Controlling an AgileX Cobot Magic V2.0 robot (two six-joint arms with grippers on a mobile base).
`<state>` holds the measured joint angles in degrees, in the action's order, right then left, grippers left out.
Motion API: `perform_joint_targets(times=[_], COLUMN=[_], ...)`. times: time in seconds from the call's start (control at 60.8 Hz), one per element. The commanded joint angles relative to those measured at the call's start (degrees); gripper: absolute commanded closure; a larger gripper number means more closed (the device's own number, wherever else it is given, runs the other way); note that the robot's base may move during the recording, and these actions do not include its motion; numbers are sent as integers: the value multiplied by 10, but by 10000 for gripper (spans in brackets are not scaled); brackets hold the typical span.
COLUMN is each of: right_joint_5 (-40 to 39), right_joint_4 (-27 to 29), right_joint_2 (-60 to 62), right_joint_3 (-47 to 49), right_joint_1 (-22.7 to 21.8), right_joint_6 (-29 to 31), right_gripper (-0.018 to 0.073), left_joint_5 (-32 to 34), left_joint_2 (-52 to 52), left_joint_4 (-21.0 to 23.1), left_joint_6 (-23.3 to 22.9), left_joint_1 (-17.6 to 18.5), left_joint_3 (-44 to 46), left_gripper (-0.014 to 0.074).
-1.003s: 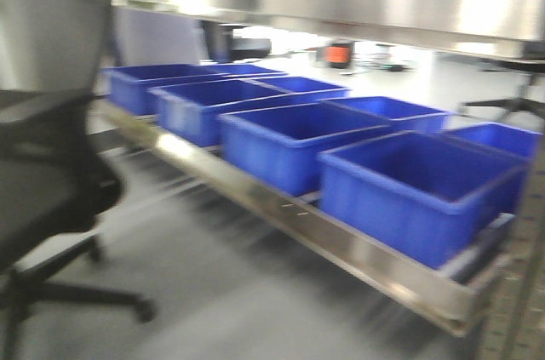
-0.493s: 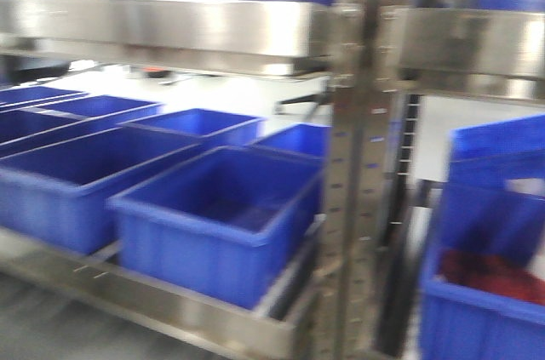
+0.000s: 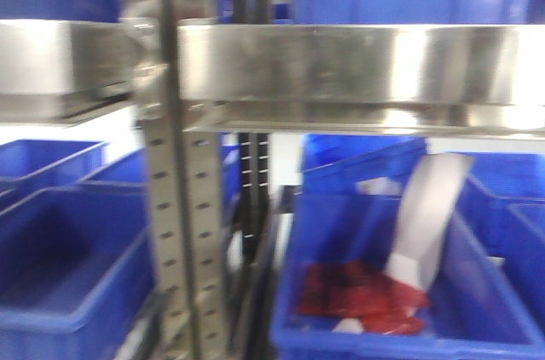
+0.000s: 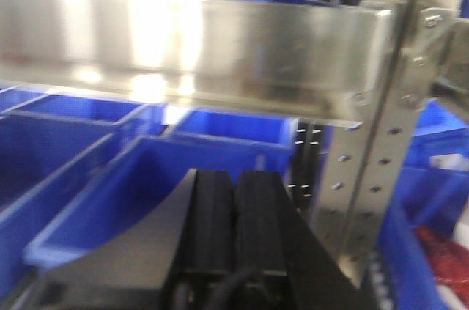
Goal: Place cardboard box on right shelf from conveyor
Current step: 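Turn the base to face the steel shelf rack holding the box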
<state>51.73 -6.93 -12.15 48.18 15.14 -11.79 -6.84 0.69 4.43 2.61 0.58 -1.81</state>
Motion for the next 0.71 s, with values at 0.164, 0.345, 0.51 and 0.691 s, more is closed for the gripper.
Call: perform_joint_targets(times=[0.164, 0.345, 0.51, 0.691], right_joint_5=[-57, -57, -57, -57], right_joint_4=[-7, -7, -7, -7], right_joint_2=[-13, -13, -13, -13], right_joint_3=[13, 13, 13, 13], right_joint_1=[-3, -3, -3, -3], right_joint_6=[5, 5, 5, 5], right_gripper=[344, 344, 344, 344], left_joint_5=[49, 49, 49, 49], left_joint_2=[9, 9, 9, 8], left_joint_4=[3, 3, 3, 3], left_joint_6=[0, 0, 0, 0], left_joint_1=[0, 0, 0, 0], left_joint_3=[-5, -5, -5, -5], left_gripper=[712, 713, 712, 713])
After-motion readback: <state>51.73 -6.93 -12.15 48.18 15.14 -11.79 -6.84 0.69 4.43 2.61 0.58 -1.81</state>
